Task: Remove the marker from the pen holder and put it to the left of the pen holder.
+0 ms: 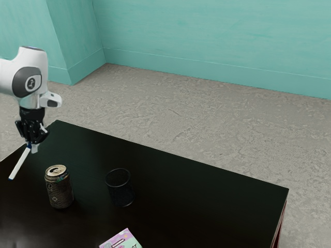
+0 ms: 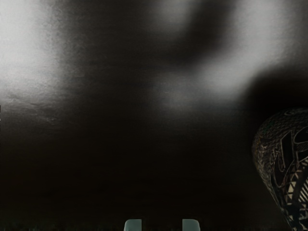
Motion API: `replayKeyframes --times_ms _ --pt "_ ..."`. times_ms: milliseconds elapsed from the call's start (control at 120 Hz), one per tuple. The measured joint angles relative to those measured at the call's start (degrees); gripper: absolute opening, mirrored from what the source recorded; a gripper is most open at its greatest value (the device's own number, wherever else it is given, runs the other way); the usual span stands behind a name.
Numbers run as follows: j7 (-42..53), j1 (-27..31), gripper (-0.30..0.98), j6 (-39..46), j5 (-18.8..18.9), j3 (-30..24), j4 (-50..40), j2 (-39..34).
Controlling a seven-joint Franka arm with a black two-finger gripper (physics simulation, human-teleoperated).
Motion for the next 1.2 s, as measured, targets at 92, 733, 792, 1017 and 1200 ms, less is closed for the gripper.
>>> replayKeyframes --times_ms 92,733,792,1017,1200 --pt "2.01 0.37 -0.08 -0.46 1.66 0.20 0.17 2.29" --pt "13.92 -0.57 0.30 9.20 2.66 0.68 -4.42 6.04" --pt "14.60 -0.58 0.39 9.49 2.49 0.75 -4.43 5.68" --pt "16.41 -0.57 0.58 8.50 2.31 1.89 -4.47 -4.49" --pt "14.69 -3.96 0.64 5.31 -4.36 -4.71 7.01 -9.97"
